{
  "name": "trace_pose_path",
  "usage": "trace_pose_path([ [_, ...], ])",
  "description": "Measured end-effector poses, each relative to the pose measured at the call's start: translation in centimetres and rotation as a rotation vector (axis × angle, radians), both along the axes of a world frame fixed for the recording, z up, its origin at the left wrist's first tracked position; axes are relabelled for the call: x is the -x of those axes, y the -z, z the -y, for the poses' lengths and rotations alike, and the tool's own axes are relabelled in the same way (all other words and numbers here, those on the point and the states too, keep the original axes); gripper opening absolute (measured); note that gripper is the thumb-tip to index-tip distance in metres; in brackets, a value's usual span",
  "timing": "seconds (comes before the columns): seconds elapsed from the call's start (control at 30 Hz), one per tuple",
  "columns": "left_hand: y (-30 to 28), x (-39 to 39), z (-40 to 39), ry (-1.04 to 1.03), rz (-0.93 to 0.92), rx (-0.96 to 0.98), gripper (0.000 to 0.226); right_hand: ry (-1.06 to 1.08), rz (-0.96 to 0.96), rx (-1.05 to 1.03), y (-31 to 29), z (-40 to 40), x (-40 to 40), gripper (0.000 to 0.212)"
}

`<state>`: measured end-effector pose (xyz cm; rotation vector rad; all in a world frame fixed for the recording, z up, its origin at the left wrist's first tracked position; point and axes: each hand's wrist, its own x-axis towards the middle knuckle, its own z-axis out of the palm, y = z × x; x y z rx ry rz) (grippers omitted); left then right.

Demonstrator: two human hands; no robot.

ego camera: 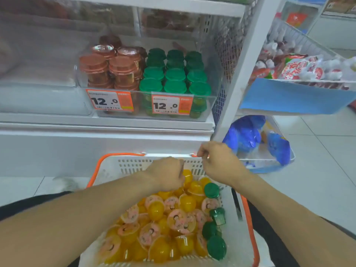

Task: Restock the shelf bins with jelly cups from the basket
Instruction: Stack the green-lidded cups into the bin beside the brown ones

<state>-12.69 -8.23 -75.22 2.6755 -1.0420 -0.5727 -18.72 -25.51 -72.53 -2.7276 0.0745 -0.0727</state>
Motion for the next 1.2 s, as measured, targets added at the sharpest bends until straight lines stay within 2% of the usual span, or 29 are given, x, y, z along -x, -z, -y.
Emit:
trace_pose_path([
  [0.07,4.2,2.2,0.0,-0.020,-0.200,-0.157,0.022,-0.068,-0.509,0.068,5.4,0.3,3.0,0.024],
  [0.1,6.0,3.6,0.0,-0.045,-0.279,-0.183,0.022,-0.097,-0.674,0.093,7.7,0.5,4.7,0.022],
  [0.13,7.8,5.1,0.1,-0.077,-0.340,-0.180,0.021,-0.119,-0.759,0.124,9.5,0.6,6.3,0.021],
  [0.2,10.7,7.8,0.6,-0.151,-0.426,-0.129,0.024,-0.148,-0.807,0.197,11.9,1.1,9.1,0.035],
  [0.27,12.9,9.8,1.2,-0.174,-0.475,-0.076,0.015,-0.186,-0.830,0.229,13.4,1.5,11.3,0.054],
  [0.33,14.1,10.9,1.6,-0.164,-0.492,-0.082,0.010,-0.192,-0.855,0.205,14.8,1.5,13.1,0.063],
  [0.4,14.8,11.3,1.8,-0.187,-0.494,-0.066,0.010,-0.169,-0.864,0.189,16.0,1.3,13.9,0.066],
  [0.47,15.3,11.4,2.1,-0.225,-0.488,-0.042,0.023,-0.137,-0.850,0.173,16.8,1.2,14.0,0.064],
  [0.57,15.9,11.4,2.8,-0.246,-0.452,0.035,0.026,-0.124,-0.803,0.117,16.2,1.4,13.4,0.051],
  [0.63,16.2,11.7,3.2,-0.215,-0.354,0.070,0.026,-0.098,-0.727,0.051,15.0,2.0,12.6,0.044],
  [0.73,17.0,12.6,3.8,-0.121,-0.203,0.112,0.036,0.033,-0.577,-0.138,12.3,3.5,10.9,0.042],
  [0.83,18.0,13.4,4.8,-0.041,-0.121,0.037,0.052,0.293,-0.478,-0.415,9.9,5.4,9.5,0.035],
  [0.9,18.9,13.6,5.5,0.004,-0.120,-0.050,0.065,0.447,-0.456,-0.685,9.2,6.4,8.9,0.030],
  [1.0,19.9,13.5,6.6,0.060,-0.129,-0.192,0.080,0.546,-0.422,-1.022,8.7,6.8,8.2,0.034],
  [1.1,20.0,12.8,7.3,0.067,-0.163,-0.235,0.079,0.611,-0.378,-1.181,8.3,6.7,7.5,0.033],
  [1.2,19.6,12.2,7.1,0.007,-0.225,-0.160,0.076,0.617,-0.362,-1.283,8.2,6.3,7.0,0.037],
])
